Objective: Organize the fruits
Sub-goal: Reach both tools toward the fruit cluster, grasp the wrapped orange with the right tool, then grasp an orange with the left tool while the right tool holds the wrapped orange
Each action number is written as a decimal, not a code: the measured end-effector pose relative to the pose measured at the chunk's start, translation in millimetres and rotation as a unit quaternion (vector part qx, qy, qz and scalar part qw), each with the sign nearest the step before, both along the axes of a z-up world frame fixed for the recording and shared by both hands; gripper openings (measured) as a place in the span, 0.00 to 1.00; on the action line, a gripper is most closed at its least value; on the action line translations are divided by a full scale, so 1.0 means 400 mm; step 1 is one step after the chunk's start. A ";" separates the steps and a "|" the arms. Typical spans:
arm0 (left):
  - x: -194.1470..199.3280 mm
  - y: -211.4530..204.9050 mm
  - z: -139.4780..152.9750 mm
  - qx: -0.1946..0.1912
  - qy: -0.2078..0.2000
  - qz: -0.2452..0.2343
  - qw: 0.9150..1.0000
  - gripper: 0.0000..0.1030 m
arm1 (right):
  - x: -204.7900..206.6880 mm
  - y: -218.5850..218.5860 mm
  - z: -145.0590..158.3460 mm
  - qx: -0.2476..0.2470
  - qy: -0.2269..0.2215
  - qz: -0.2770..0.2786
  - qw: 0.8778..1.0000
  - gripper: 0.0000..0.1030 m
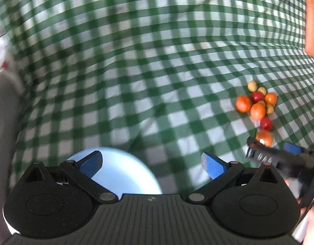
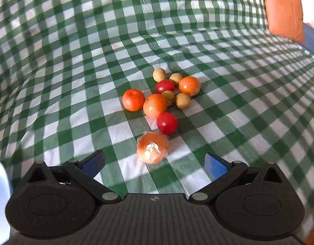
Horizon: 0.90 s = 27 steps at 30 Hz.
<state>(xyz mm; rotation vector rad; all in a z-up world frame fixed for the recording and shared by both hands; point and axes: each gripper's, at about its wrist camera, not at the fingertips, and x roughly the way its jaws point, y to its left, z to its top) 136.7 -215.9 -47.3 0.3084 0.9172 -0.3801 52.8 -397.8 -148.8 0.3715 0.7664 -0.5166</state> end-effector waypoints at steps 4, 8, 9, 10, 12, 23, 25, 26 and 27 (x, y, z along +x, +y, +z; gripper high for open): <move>0.053 -0.110 -0.052 0.007 -0.004 -0.040 0.999 1.00 | 0.020 -0.009 -0.042 -0.035 0.005 0.024 0.999 0.38; 0.090 -0.234 -0.109 0.005 -0.004 -0.086 0.996 1.00 | -0.008 -0.060 -0.021 -0.075 -0.018 0.004 0.997 0.37; 0.095 -0.264 -0.123 0.006 -0.005 -0.098 0.995 1.00 | -0.016 -0.081 -0.021 -0.082 -0.022 -0.018 0.996 0.37; 0.100 -0.300 -0.140 0.006 -0.006 -0.115 0.993 1.00 | -0.023 -0.099 -0.024 -0.083 -0.020 -0.040 0.996 0.37; 0.103 -0.361 -0.169 0.012 -0.009 -0.152 0.988 1.00 | -0.035 -0.148 -0.034 -0.061 -0.022 -0.081 0.995 0.37; 0.110 -0.494 -0.239 0.008 -0.035 -0.365 0.930 0.85 | -0.038 -0.198 -0.048 -0.019 -0.052 -0.097 0.994 0.38; 0.113 -0.495 -0.249 0.004 -0.020 -0.379 0.925 0.72 | -0.042 -0.186 -0.058 -0.016 -0.057 -0.102 0.993 0.38; 0.117 -0.498 -0.256 0.002 -0.011 -0.379 0.926 0.64 | -0.040 -0.185 -0.059 -0.014 -0.060 -0.103 0.993 0.38; 0.117 -0.497 -0.255 -0.006 -0.008 -0.373 0.928 0.60 | -0.038 -0.184 -0.067 -0.012 -0.062 -0.104 0.993 0.38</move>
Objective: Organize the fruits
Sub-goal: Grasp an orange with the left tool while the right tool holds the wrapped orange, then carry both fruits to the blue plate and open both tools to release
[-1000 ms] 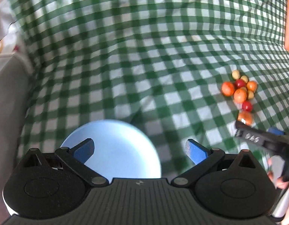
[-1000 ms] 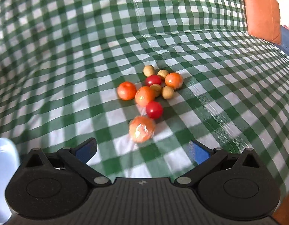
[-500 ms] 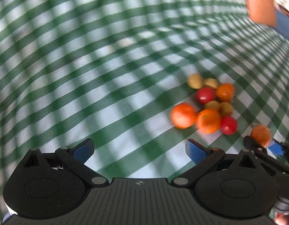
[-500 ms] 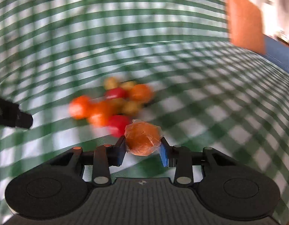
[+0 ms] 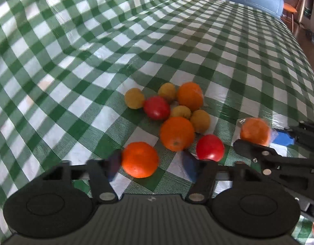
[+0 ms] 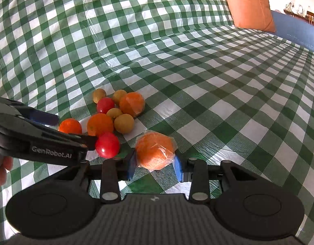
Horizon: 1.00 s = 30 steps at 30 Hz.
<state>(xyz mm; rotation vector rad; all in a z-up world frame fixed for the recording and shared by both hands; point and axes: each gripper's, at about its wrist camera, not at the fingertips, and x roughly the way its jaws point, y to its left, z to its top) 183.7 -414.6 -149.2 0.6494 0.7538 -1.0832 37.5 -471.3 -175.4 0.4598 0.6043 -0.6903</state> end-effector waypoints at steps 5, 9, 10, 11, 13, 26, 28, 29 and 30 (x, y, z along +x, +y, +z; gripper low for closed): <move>0.016 0.015 0.012 -0.018 0.021 0.063 0.998 0.38 | 0.006 0.007 0.007 -0.005 0.001 -0.001 1.000 0.38; -0.025 0.093 0.070 -0.036 0.001 0.119 0.992 0.38 | -0.011 0.008 0.028 -0.023 -0.020 -0.013 0.999 0.38; -0.041 0.128 0.098 -0.043 0.002 0.134 0.990 0.38 | -0.017 0.012 0.038 -0.034 -0.033 -0.016 0.999 0.38; -0.062 0.165 0.123 -0.047 0.000 0.154 0.987 0.38 | -0.022 0.018 0.047 -0.041 -0.044 -0.016 0.998 0.38; -0.102 0.237 0.169 -0.050 -0.001 0.190 0.981 0.38 | -0.031 0.036 0.060 -0.060 -0.058 -0.010 0.997 0.38; -0.407 0.793 0.388 -0.043 -0.013 0.366 0.930 0.38 | -0.168 0.433 0.312 -0.015 -0.064 0.220 0.973 0.38; -0.444 0.855 0.409 -0.050 -0.019 0.380 0.923 0.38 | -0.201 0.512 0.354 -0.008 -0.066 0.251 0.966 0.38; -0.462 0.882 0.416 -0.055 -0.023 0.386 0.921 0.38 | -0.217 0.544 0.370 -0.008 -0.066 0.264 0.962 0.38; -0.480 0.909 0.424 -0.060 -0.027 0.390 0.918 0.38 | -0.233 0.580 0.391 -0.010 -0.066 0.279 0.958 0.38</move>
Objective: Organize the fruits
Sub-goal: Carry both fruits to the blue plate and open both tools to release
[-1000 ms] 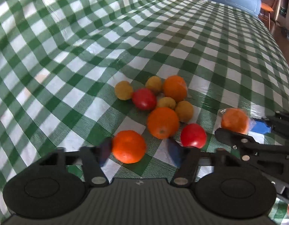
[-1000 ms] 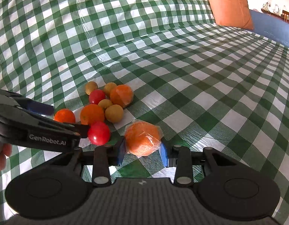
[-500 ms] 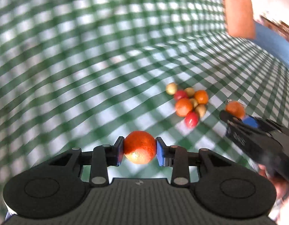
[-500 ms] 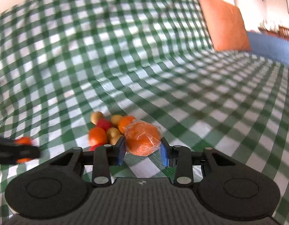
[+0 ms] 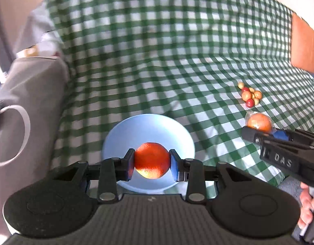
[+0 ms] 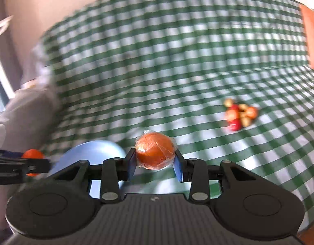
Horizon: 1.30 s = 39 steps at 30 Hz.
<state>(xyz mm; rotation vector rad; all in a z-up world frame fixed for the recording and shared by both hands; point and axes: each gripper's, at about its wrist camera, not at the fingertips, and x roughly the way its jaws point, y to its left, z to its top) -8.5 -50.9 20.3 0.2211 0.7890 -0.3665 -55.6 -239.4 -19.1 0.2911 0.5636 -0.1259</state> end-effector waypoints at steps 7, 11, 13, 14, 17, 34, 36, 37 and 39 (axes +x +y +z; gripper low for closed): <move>-0.075 0.122 0.026 -0.024 -0.014 0.021 0.999 0.38 | -0.075 0.151 0.083 -0.033 0.005 0.055 0.998 0.38; -0.071 0.151 0.026 -0.029 -0.014 0.023 0.999 0.38 | -0.074 0.199 0.103 -0.051 0.010 0.067 0.996 0.38; -0.054 0.152 0.018 -0.031 -0.012 0.026 0.999 0.38 | -0.070 0.213 0.102 -0.056 0.016 0.073 0.996 0.38; -0.042 0.149 0.012 -0.031 -0.012 0.028 0.999 0.38 | -0.064 0.220 0.099 -0.059 0.022 0.075 0.995 0.38; 0.004 0.143 -0.007 -0.033 -0.004 0.034 0.999 0.38 | -0.036 0.226 0.083 -0.062 0.036 0.077 0.994 0.38; 0.221 0.089 -0.176 -0.015 0.042 0.009 0.999 0.38 | 0.165 0.242 -0.052 -0.078 0.102 0.092 0.987 0.38; 0.241 0.082 -0.197 -0.015 0.047 0.003 0.999 0.38 | 0.186 0.239 -0.065 -0.080 0.107 0.091 0.987 0.38; 0.249 0.078 -0.207 -0.011 0.050 0.003 0.999 0.38 | 0.195 0.236 -0.071 -0.080 0.109 0.091 0.987 0.38; 0.262 0.068 -0.223 -0.006 0.054 -0.001 0.999 0.39 | 0.211 0.233 -0.083 -0.083 0.114 0.089 0.986 0.38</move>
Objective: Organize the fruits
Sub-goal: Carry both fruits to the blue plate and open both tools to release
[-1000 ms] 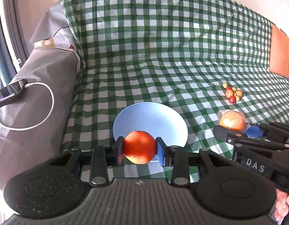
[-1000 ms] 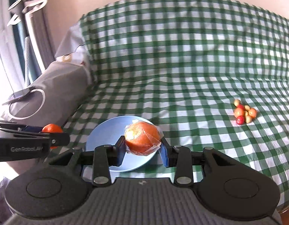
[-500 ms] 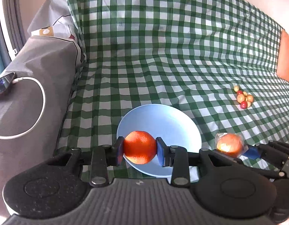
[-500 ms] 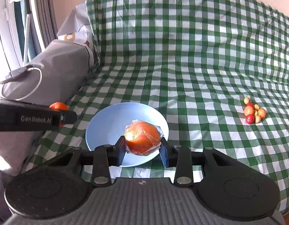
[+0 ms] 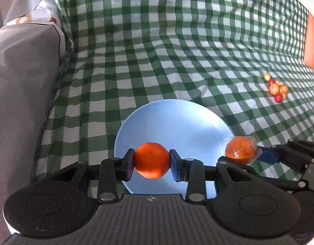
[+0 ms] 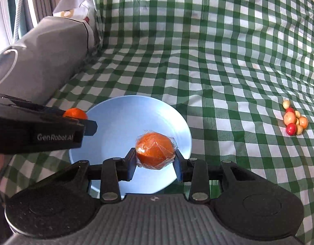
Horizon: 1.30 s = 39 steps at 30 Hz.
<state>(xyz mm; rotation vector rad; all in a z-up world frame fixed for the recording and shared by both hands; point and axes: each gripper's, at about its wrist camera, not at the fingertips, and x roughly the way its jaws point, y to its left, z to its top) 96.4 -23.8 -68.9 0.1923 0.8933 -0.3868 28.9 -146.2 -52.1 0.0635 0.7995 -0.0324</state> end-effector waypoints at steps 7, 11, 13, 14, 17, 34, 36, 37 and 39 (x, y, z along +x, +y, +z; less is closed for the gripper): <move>0.038 -0.025 -0.039 0.011 0.006 -0.007 1.000 0.41 | 0.036 -0.006 -0.040 -0.005 0.015 0.002 1.000 0.38; 0.042 -0.028 -0.023 0.001 -0.019 -0.002 1.000 0.99 | 0.050 -0.010 -0.049 -0.007 0.015 0.000 1.000 0.45; 0.030 -0.025 0.000 -0.004 -0.040 -0.005 0.999 1.00 | 0.051 -0.013 -0.041 -0.008 0.012 -0.004 1.000 0.64; 0.025 -0.025 0.014 -0.005 -0.041 -0.013 0.999 1.00 | 0.046 -0.016 -0.033 -0.009 0.007 -0.009 1.000 0.75; 0.000 -0.019 0.067 -0.021 -0.058 -0.029 0.998 1.00 | 0.017 -0.022 -0.007 -0.014 -0.002 -0.012 1.000 0.86; -0.118 0.037 0.232 -0.058 -0.093 -0.016 0.994 1.00 | -0.133 -0.024 0.132 -0.006 -0.048 -0.050 0.998 0.99; -0.131 0.053 0.241 -0.060 -0.092 -0.009 0.994 1.00 | -0.152 -0.016 0.147 -0.005 -0.052 -0.048 0.997 0.99; -0.138 0.060 0.246 -0.060 -0.092 -0.007 0.994 1.00 | -0.161 -0.013 0.153 -0.005 -0.055 -0.048 0.997 0.99; -0.151 0.071 0.255 -0.061 -0.093 -0.006 0.994 1.00 | -0.181 -0.005 0.167 -0.005 -0.061 -0.044 0.997 0.99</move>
